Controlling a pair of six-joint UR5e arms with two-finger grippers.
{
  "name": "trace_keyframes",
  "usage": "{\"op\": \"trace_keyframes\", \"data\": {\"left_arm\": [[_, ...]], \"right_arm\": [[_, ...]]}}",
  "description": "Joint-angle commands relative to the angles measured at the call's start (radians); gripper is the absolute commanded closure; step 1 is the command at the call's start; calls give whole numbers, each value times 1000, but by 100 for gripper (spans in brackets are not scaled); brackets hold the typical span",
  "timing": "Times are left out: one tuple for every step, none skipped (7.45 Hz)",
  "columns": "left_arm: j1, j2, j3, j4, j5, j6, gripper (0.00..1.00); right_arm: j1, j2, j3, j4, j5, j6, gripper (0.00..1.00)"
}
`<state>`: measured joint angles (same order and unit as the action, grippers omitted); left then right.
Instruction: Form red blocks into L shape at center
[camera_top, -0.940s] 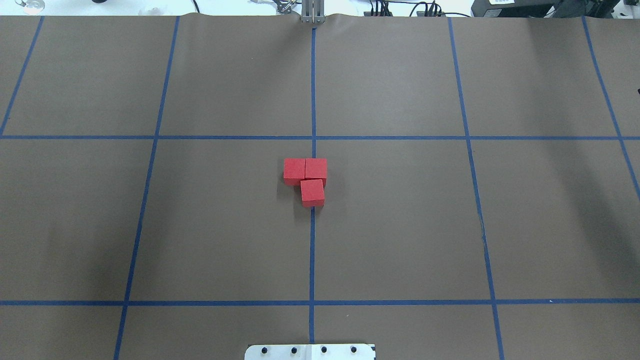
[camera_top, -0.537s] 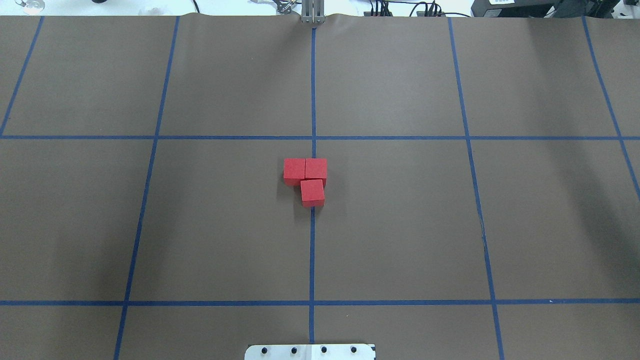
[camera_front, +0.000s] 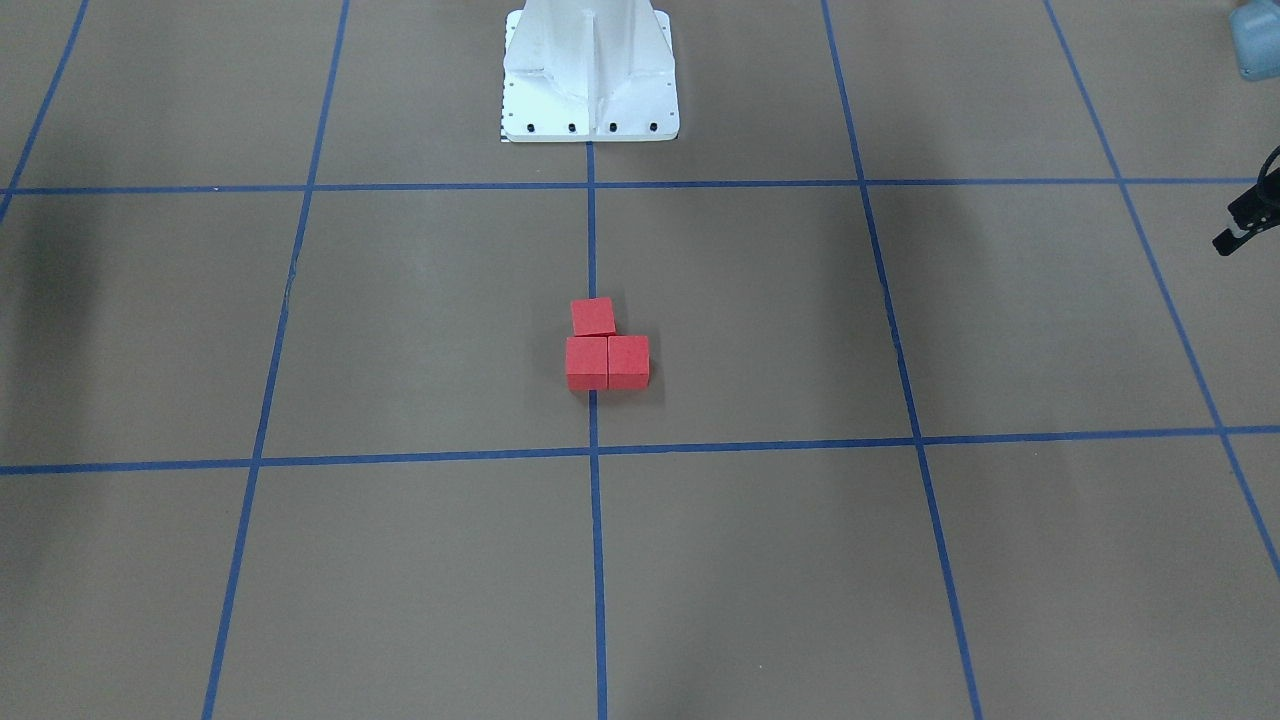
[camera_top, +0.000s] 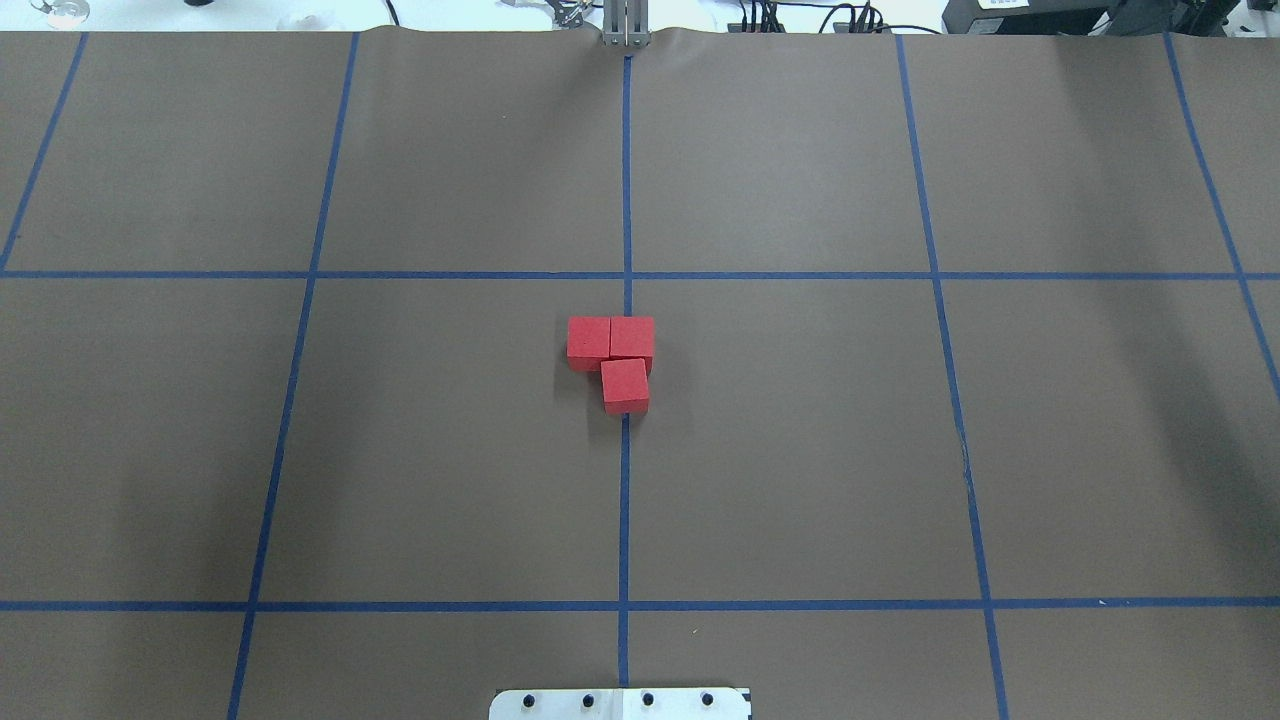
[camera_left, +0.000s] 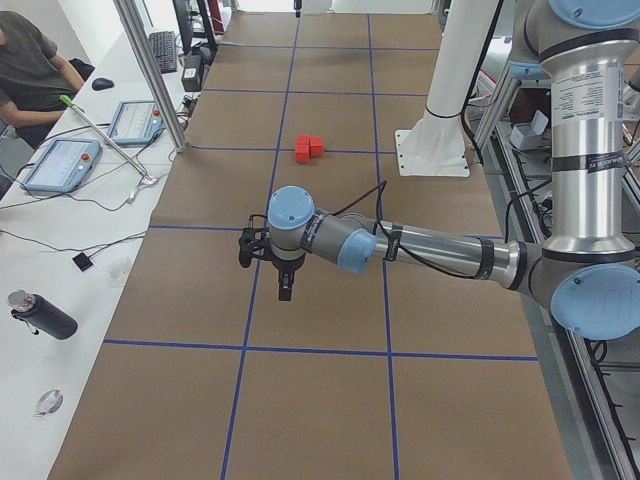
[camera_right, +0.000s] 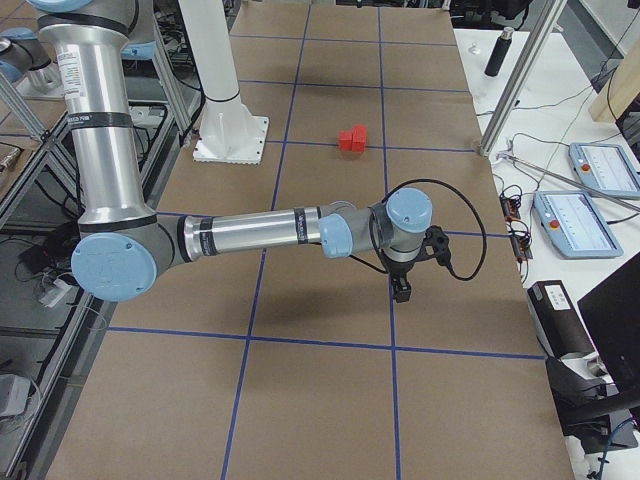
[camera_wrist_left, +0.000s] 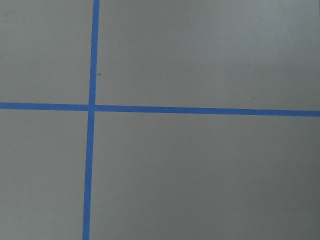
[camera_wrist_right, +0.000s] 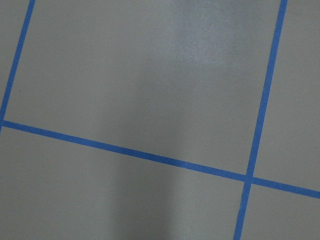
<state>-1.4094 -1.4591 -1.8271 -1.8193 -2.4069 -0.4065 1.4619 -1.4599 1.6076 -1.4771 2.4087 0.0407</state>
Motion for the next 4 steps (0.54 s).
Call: {"op": "trace_keyframes", "data": {"left_arm": [[0, 0, -7, 0, -4, 0, 0], [0, 0, -8, 0, -4, 0, 0], [1, 0, -5, 0, -3, 0, 0], [0, 0, -4, 0, -3, -2, 0]], "right_arm": [[0, 0, -3, 1, -2, -2, 0], [0, -3, -5, 24, -3, -1, 0], [0, -7, -6, 43, -3, 4, 0], [0, -8, -5, 43, -3, 4, 0]]}}
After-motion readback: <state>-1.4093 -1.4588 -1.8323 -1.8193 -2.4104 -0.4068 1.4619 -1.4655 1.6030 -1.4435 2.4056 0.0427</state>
